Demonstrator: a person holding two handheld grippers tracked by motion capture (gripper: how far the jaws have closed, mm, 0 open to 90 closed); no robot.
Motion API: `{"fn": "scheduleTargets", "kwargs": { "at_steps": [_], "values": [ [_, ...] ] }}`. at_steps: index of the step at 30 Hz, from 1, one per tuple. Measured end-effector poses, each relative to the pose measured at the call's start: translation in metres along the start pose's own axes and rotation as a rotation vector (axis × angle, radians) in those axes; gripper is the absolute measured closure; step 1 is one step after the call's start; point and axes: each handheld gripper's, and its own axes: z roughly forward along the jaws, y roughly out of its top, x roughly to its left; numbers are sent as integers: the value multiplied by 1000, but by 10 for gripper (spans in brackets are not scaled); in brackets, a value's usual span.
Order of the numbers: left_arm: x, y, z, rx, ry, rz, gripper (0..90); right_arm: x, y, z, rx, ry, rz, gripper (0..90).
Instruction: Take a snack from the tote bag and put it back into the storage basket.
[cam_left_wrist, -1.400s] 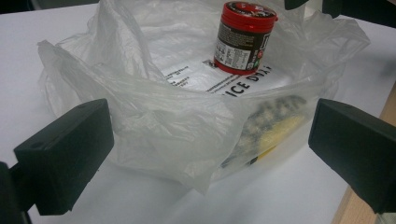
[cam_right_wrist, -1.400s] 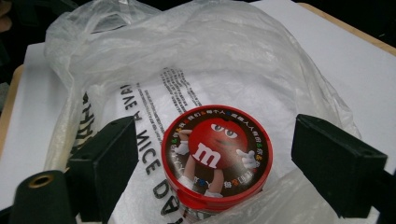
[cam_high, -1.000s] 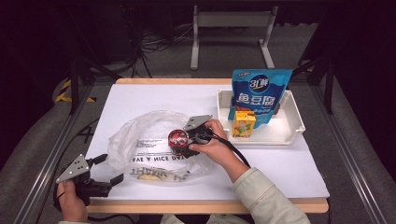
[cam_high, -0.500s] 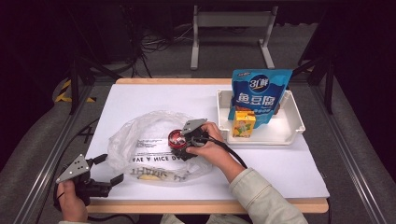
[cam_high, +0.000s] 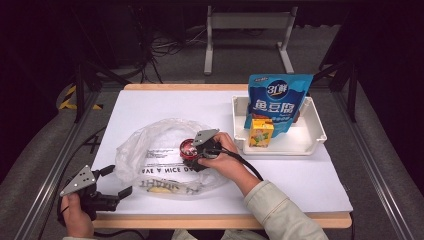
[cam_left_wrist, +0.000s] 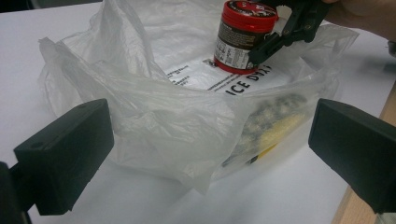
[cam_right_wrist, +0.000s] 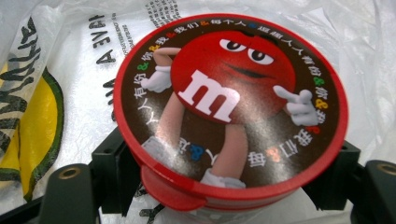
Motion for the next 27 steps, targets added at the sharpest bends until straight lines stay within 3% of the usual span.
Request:
{"fn": "scheduleTargets", "kwargs": {
  "at_steps": [10,27],
  "values": [
    [0,0,0,-2,-1,-1,6,1,4,-4,-15,5,18,257],
    [0,0,-1,-3,-1,0,6,2,30,-33,-64,21,36,257]
  ]
}}
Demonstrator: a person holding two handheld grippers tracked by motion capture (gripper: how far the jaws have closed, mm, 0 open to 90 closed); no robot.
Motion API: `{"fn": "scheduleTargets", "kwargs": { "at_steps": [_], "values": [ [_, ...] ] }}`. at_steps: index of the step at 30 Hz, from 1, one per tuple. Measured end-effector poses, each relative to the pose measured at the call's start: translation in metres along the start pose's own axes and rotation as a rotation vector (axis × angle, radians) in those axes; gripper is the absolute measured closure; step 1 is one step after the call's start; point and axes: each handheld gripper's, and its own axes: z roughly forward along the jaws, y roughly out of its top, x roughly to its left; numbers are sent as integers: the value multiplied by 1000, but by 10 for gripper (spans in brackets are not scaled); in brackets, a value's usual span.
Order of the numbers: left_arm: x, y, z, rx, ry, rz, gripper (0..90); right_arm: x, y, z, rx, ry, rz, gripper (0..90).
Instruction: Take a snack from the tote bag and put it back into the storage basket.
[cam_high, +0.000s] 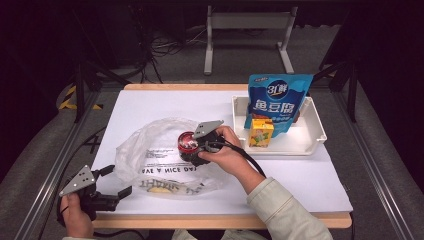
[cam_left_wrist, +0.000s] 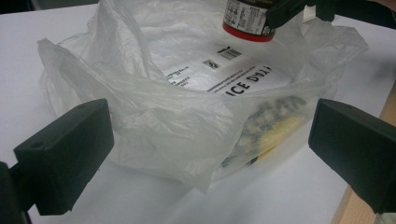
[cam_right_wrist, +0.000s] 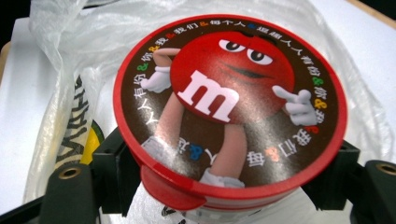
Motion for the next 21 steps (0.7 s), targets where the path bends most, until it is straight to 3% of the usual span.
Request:
{"fn": "scheduleTargets", "kwargs": {
  "at_steps": [10,21],
  "values": [
    [0,0,0,0,-1,-1,6,1,14,-16,-23,-8,-13,257],
    [1,0,2,3,-4,-2,6,3,25,-35,-29,-13,4,257]
  ]
}}
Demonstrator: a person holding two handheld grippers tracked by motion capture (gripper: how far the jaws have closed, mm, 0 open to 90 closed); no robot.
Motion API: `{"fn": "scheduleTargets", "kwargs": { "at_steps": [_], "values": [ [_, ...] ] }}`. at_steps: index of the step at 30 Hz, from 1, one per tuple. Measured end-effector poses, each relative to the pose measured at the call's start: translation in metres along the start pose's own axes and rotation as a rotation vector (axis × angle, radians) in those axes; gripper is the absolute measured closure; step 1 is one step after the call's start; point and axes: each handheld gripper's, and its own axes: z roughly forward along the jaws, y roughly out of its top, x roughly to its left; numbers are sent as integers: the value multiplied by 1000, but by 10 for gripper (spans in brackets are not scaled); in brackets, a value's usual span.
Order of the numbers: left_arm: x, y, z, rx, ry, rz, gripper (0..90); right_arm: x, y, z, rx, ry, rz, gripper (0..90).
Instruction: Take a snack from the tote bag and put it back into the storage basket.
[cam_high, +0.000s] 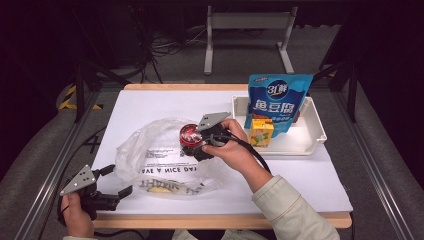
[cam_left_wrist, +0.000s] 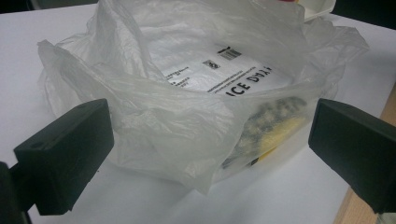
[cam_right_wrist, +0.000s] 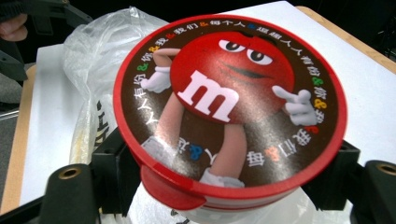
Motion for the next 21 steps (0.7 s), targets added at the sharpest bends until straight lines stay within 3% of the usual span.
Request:
{"fn": "scheduleTargets", "kwargs": {
  "at_steps": [12,21],
  "values": [
    [1,1,3,-2,-1,1,6,-1,7,-27,12,-21,15,257],
    [1,3,5,-3,-2,1,6,-8,1,-54,12,-74,37,257]
  ]
}}
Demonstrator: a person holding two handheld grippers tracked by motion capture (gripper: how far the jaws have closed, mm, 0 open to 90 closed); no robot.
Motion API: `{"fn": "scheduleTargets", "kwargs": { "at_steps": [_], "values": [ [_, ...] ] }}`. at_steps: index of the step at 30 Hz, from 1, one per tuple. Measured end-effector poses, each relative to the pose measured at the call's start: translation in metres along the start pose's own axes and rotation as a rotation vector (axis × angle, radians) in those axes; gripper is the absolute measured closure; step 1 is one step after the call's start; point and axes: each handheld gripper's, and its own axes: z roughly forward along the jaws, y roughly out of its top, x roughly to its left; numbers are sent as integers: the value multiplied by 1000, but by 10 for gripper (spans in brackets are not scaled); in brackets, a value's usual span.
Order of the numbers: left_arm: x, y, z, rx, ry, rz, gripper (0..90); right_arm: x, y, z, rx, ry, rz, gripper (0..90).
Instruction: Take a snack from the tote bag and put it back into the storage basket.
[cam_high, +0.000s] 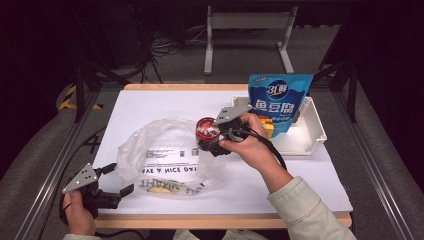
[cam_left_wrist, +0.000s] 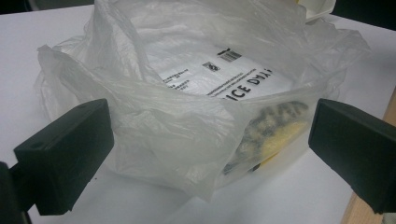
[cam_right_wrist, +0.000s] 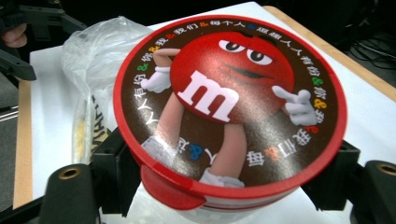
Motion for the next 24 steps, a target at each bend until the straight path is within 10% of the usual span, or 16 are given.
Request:
{"fn": "scheduleTargets", "kwargs": {
  "at_steps": [24],
  "values": [
    [0,1,0,0,0,2,6,-39,-26,-60,-10,-145,94,257]
  ]
}}
